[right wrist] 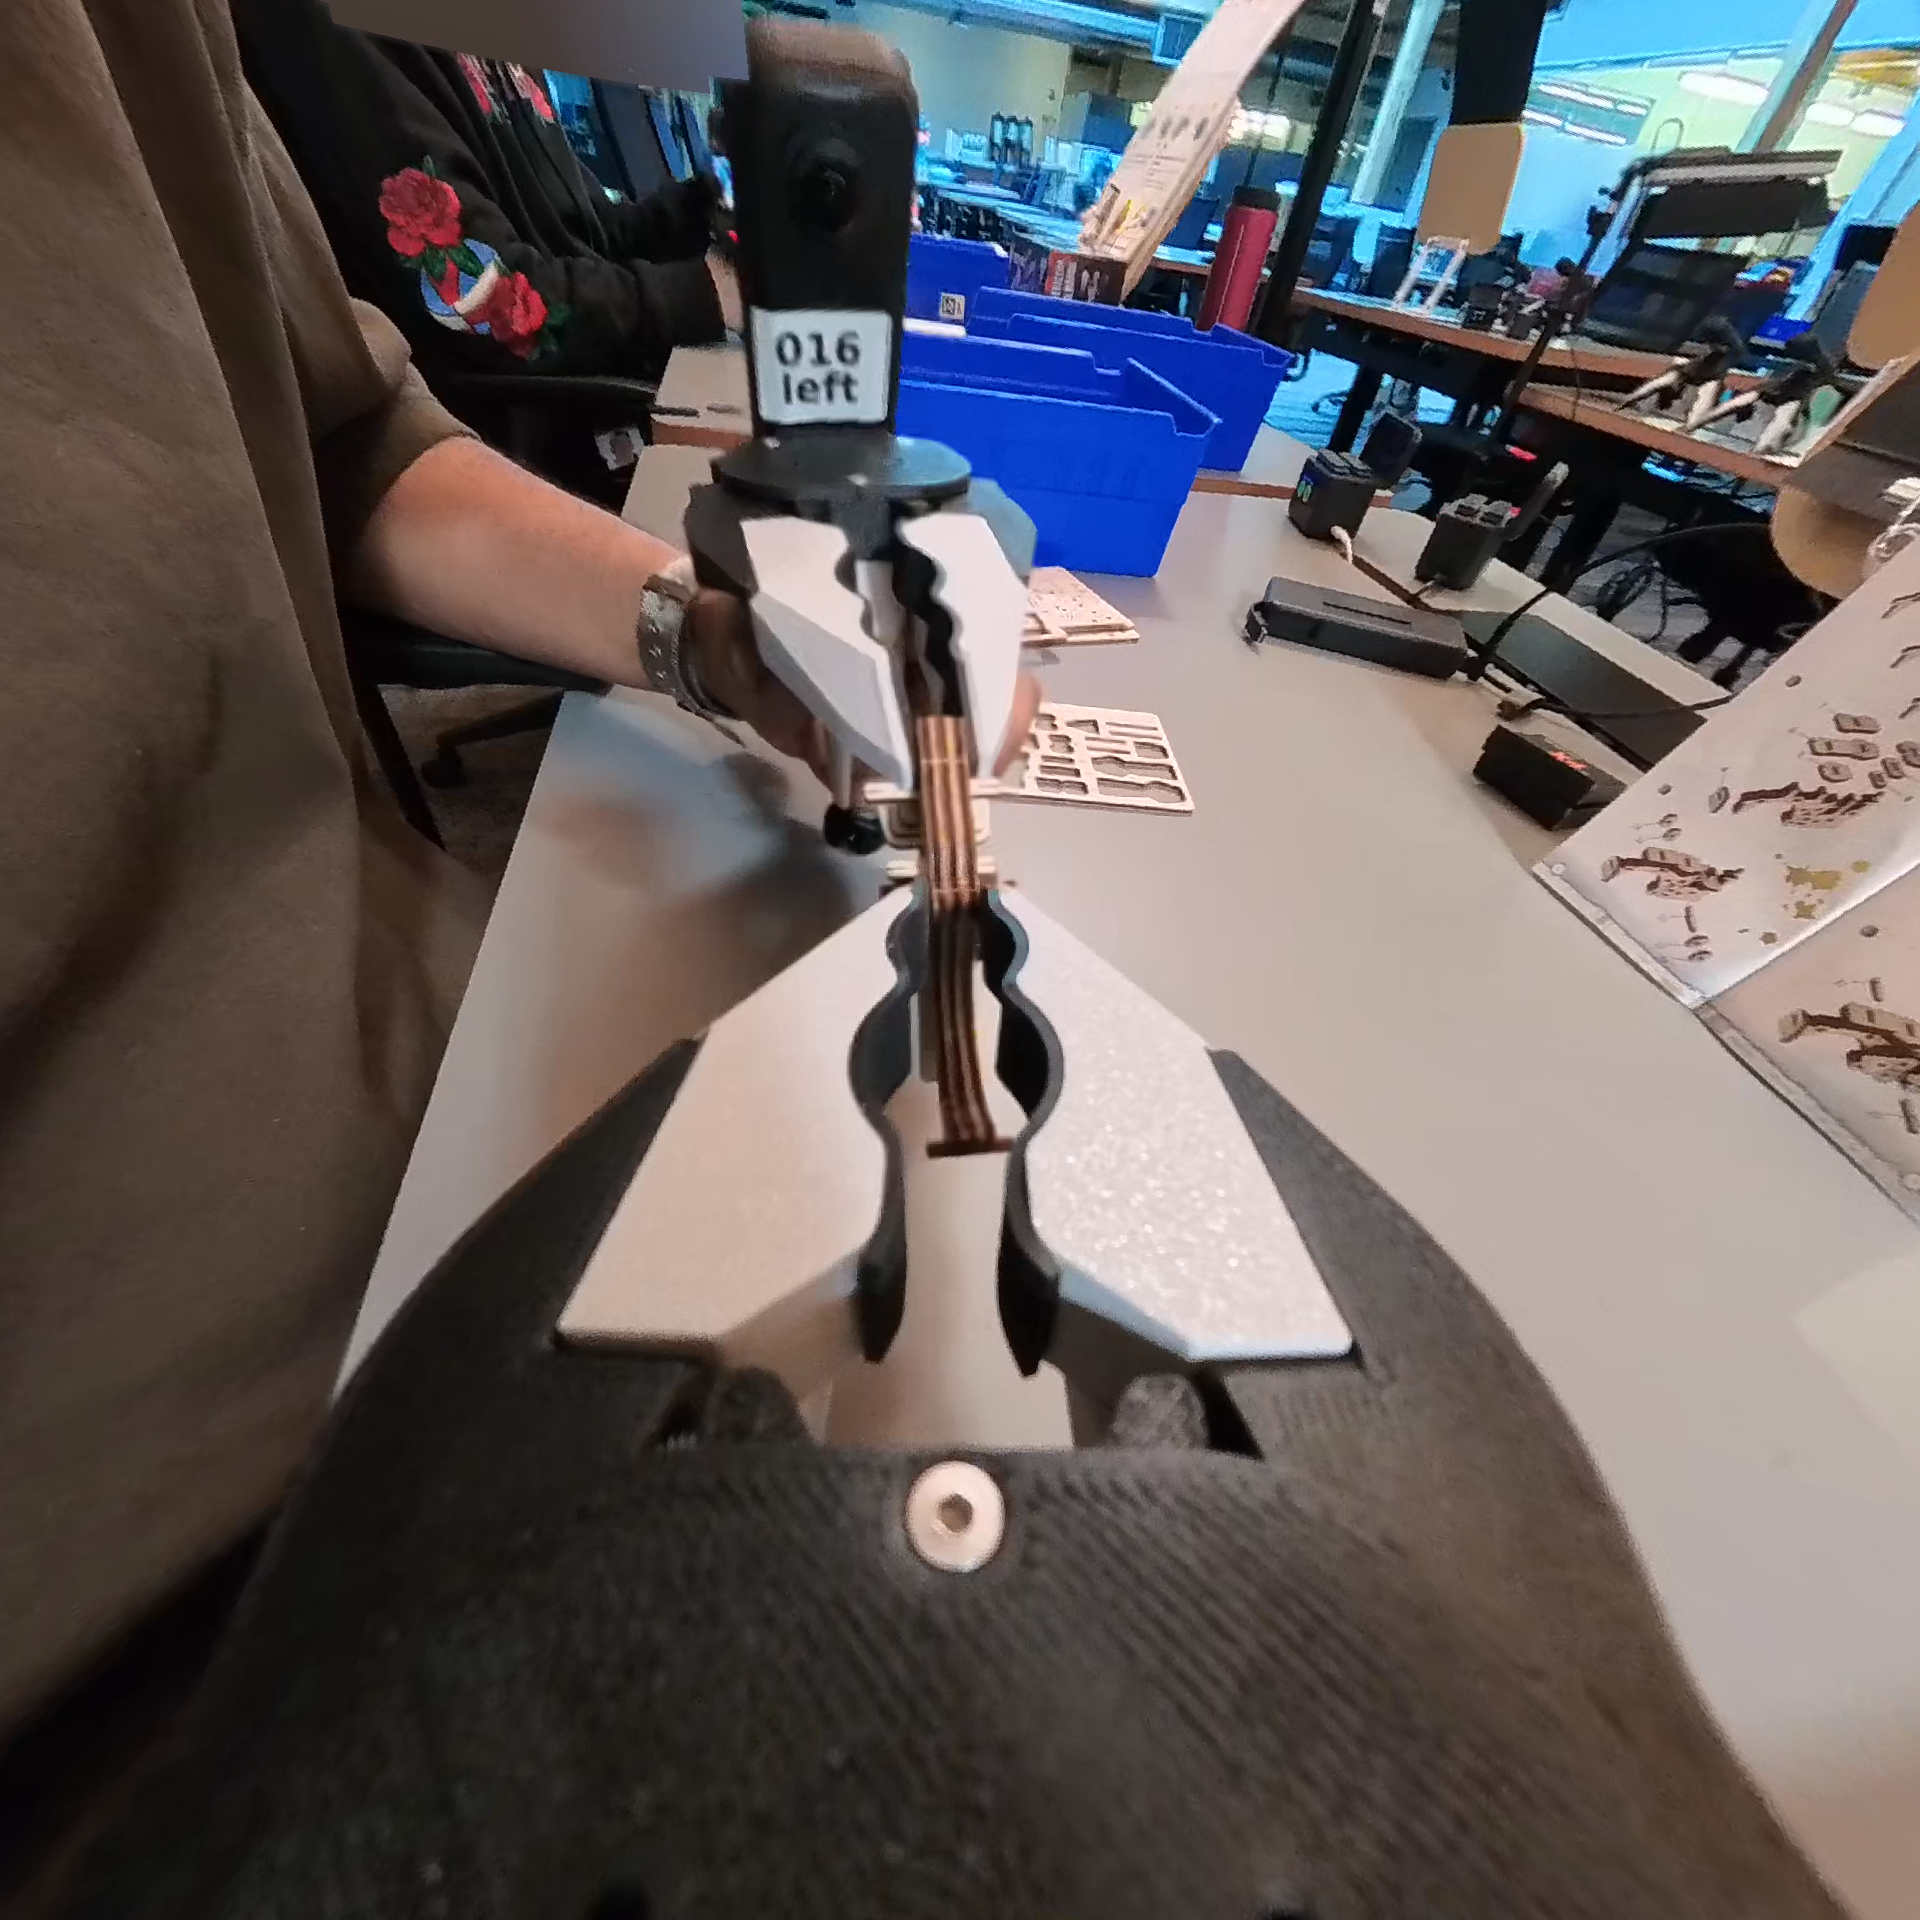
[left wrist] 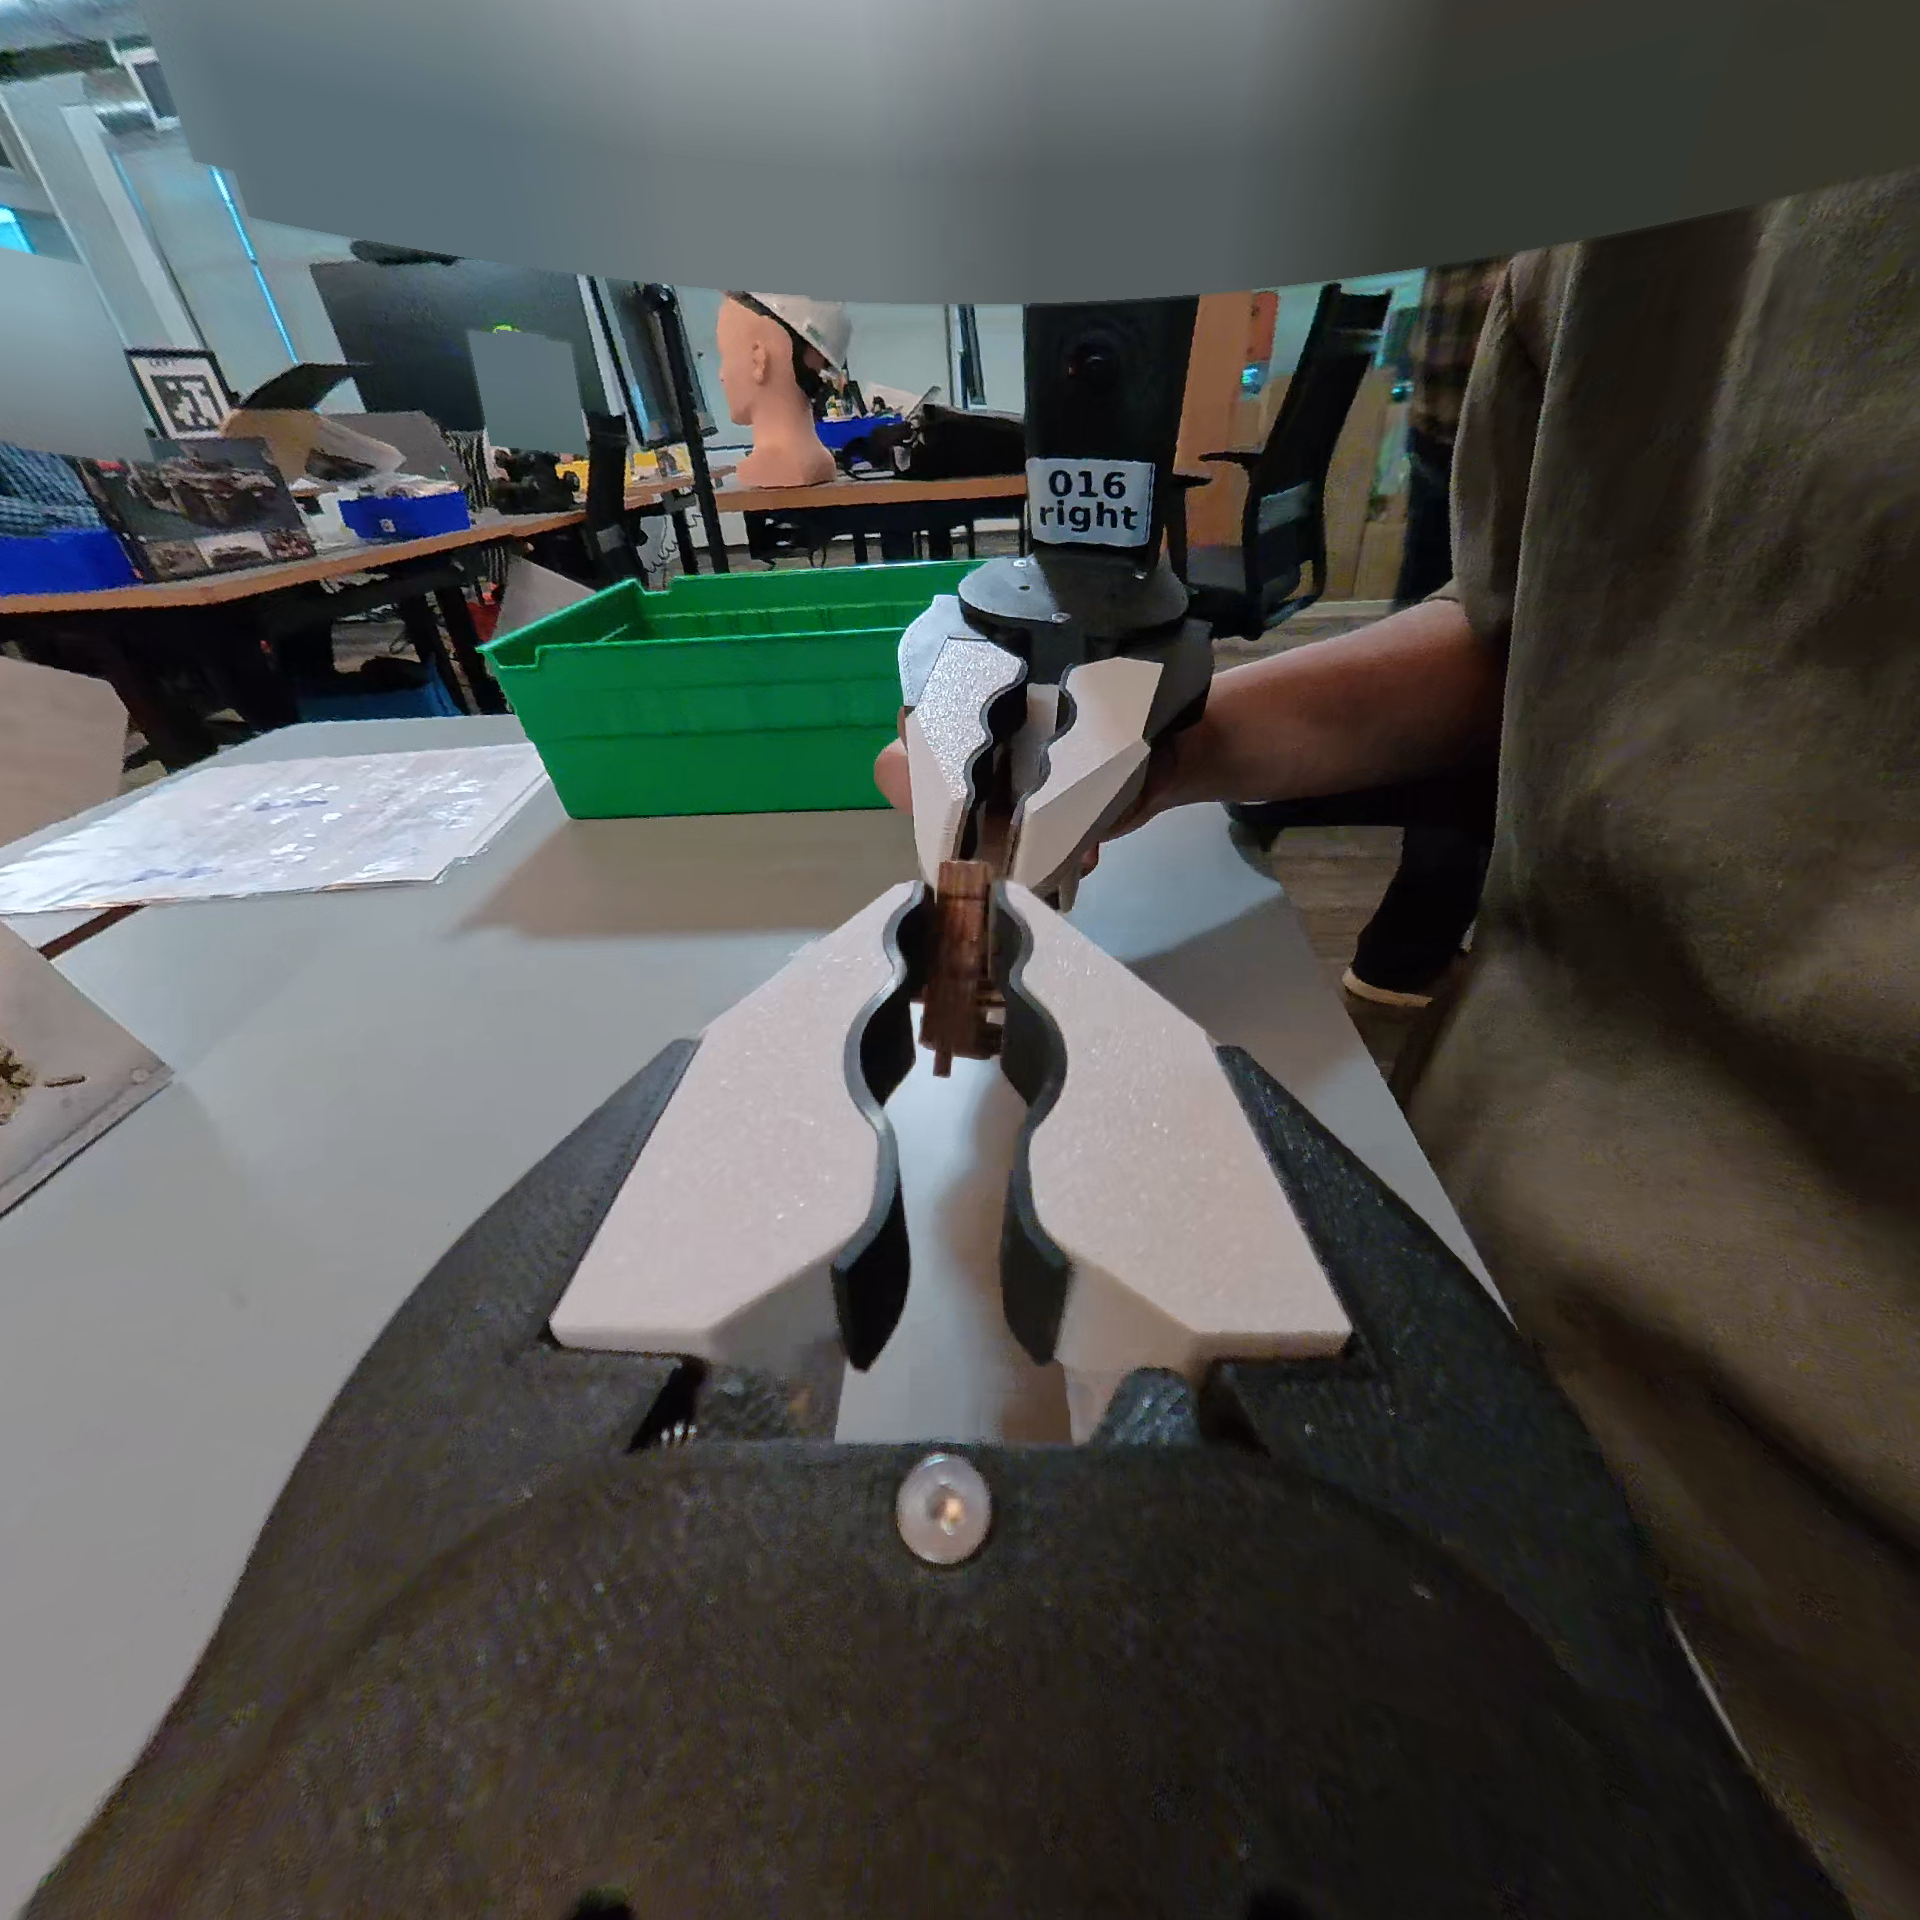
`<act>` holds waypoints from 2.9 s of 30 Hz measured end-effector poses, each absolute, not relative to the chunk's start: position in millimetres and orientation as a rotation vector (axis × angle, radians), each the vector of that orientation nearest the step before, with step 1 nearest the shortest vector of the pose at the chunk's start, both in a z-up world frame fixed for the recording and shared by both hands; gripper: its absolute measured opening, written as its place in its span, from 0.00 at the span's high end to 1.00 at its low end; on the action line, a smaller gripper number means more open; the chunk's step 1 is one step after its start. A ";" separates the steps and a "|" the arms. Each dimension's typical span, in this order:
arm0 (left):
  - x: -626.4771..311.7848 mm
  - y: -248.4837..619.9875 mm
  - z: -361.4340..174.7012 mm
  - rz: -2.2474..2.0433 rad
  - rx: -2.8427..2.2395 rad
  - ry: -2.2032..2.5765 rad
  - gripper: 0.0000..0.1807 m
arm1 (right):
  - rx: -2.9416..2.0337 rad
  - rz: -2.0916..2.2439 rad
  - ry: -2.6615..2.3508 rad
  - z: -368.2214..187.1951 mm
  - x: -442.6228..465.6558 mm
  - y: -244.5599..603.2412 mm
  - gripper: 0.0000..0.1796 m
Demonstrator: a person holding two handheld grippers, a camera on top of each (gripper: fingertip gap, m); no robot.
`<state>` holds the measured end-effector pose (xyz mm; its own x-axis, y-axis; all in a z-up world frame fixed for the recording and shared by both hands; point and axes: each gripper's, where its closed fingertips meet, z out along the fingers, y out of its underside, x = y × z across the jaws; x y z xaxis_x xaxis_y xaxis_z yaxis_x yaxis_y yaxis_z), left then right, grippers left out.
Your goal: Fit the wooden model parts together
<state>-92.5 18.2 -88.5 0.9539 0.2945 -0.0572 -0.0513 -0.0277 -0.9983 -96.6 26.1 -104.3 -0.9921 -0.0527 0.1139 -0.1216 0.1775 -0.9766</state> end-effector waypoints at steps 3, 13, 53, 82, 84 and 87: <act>-91.4 19.0 -85.8 0.270 -1.573 -0.194 0.97 | 0.163 2.011 -2.368 -100.7 -95.8 27.0 0.96; -85.8 19.7 -87.6 0.245 -1.541 -0.172 0.86 | 0.109 1.981 -2.413 -110.3 -100.7 25.8 0.96; -85.4 5.3 -118.8 0.451 -1.839 -0.062 0.86 | 0.397 1.671 -2.300 -122.0 -93.9 23.7 0.96; -89.3 10.2 -138.0 0.427 -1.932 -0.149 0.86 | 0.160 1.756 -2.566 -141.1 -96.4 22.1 0.96; -89.4 10.3 -139.2 0.432 -1.944 -0.149 0.88 | 0.157 1.749 -2.562 -141.0 -97.1 22.1 0.96; -89.1 10.9 -137.7 0.431 -1.944 -0.150 0.89 | 0.150 1.760 -2.561 -139.4 -97.2 22.4 0.96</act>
<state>-89.1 10.9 -137.7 0.9263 0.2996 -0.2287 -0.0934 -0.4054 -0.9094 -97.2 22.4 -139.4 -0.9949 -0.0624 0.0797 -0.0968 0.3557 -0.9296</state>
